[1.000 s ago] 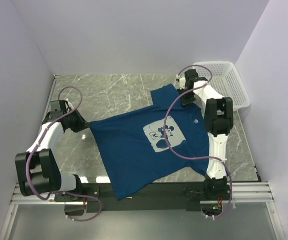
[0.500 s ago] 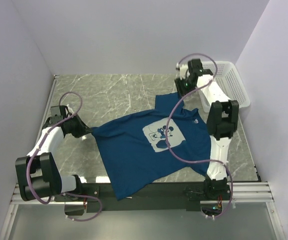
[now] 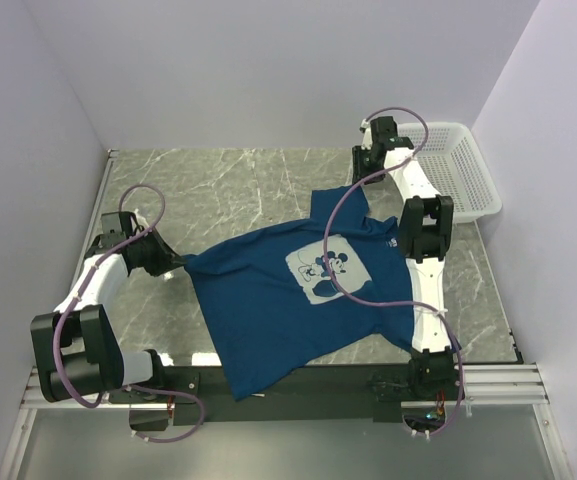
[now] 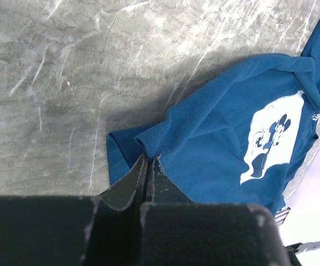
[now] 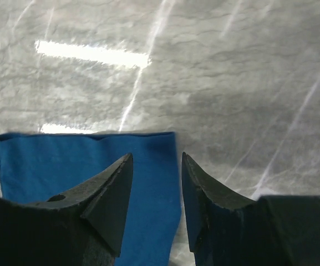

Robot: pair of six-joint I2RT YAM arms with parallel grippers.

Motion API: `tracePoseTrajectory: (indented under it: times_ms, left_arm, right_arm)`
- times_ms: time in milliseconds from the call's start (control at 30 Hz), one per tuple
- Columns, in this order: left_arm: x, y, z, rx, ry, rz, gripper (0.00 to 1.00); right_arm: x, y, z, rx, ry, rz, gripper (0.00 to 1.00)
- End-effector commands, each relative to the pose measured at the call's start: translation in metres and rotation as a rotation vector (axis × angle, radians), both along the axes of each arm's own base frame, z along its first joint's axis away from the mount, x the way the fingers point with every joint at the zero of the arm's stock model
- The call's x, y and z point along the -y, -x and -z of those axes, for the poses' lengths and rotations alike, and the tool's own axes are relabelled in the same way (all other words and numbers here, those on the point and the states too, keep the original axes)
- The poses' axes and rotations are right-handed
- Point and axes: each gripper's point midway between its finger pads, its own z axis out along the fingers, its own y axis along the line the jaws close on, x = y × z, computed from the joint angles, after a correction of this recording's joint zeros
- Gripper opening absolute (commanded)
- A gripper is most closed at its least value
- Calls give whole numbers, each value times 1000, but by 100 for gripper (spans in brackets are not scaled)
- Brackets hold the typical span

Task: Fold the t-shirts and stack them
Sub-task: Fold the tshirt

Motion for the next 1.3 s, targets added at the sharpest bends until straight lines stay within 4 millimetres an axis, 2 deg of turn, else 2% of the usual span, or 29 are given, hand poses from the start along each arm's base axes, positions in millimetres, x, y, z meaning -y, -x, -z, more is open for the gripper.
tracePoseTrajectory:
  times_ms: [0,200,467,700,867,1100,1200,1233,1267]
  left_arm:
    - [3,-3,-3,35,13,22,1]
    - [2,-3,-8,54,7,23,0]
    - [2,-4,-4,43,12,23,0]
    - [2,-3,-3,42,8,20,1]
    - [2,-3,-2,38,10,19,1]
    - [2,-3,-3,40,11,22,1]
    - [3,-3,-3,39,13,24,1]
    - [3,-4,-3,41,13,25,1]
    - [2,-4,-2,40,10,21,0]
  right_arm:
    - [8,-15,-12,46,-8,61,47]
    - [21,-17,12,-4,-84,74,47]
    - [7,-5,17,-42,-157,-26,47]
    - [-5,5,26,-58,-120,-138,47]
    - [-4,4,26,-56,-91,-130,45]
    - [-5,5,29,-64,-88,-142,29]
    - [-7,7,28,-67,-93,-153,18]
    - [-7,6,26,-59,-90,-152,10]
    - [-5,4,23,-52,-86,-148,6]
